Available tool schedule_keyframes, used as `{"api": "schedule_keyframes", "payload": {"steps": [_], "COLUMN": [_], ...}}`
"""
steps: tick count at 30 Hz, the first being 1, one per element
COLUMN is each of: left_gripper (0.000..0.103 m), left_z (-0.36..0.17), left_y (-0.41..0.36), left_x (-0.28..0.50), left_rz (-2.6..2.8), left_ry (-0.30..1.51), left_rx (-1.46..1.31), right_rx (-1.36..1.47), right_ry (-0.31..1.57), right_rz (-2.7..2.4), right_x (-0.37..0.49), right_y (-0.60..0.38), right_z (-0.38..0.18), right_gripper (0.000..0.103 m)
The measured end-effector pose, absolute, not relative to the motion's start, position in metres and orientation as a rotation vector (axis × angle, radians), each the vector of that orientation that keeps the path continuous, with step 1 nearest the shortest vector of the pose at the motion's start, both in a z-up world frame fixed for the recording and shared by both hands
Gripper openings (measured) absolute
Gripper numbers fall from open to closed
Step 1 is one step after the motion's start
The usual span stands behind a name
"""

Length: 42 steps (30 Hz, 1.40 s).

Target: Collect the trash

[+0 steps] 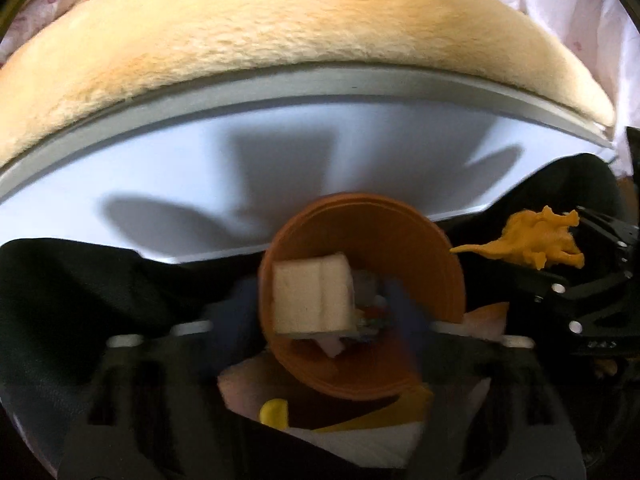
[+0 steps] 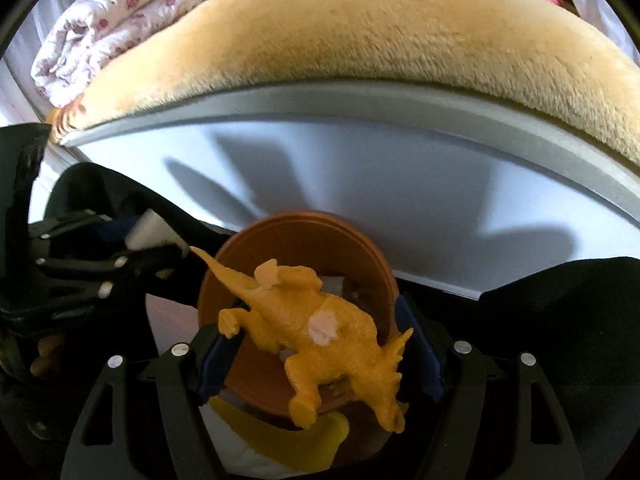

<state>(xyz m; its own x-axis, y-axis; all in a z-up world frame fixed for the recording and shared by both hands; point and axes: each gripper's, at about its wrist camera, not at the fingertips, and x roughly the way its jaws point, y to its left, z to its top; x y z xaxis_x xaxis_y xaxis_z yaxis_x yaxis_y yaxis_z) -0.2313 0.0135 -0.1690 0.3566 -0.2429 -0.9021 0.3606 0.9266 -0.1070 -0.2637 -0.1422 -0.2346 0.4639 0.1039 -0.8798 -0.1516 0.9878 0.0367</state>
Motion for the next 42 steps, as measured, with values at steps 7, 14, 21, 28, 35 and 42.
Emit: {"api": "schedule_keyframes", "payload": {"steps": [7, 14, 21, 28, 35, 42], "left_gripper": [0.085, 0.085, 0.093, 0.095, 0.095, 0.095], "left_z": [-0.166, -0.13, -0.048, -0.005, -0.023, -0.052], "left_y": [0.021, 0.027, 0.026, 0.009, -0.004, -0.009], "left_x": [-0.23, -0.231, -0.194, -0.105, -0.037, -0.004], "left_rz": [-0.398, -0.405, -0.339, -0.289, -0.242, -0.24], "left_ry": [1.135, 1.055, 0.797, 0.673, 0.702, 0.786], "left_rx": [0.066, 0.044, 0.077, 0.038, 0.039, 0.004], "right_rx": [-0.025, -0.007, -0.007, -0.02, 0.0, 0.02], "right_ry": [1.021, 0.938, 0.714, 0.573, 0.574, 0.638], "right_rz": [0.166, 0.158, 0.068, -0.123, -0.24, -0.264], "right_x": [-0.268, -0.281, -0.249, -0.16, -0.08, -0.052], "right_y": [-0.149, -0.161, -0.183, -0.209, -0.219, -0.223], "right_z": [-0.224, -0.188, -0.098, -0.054, -0.069, -0.09], "right_gripper": [0.087, 0.087, 0.098, 0.098, 0.098, 0.098]}}
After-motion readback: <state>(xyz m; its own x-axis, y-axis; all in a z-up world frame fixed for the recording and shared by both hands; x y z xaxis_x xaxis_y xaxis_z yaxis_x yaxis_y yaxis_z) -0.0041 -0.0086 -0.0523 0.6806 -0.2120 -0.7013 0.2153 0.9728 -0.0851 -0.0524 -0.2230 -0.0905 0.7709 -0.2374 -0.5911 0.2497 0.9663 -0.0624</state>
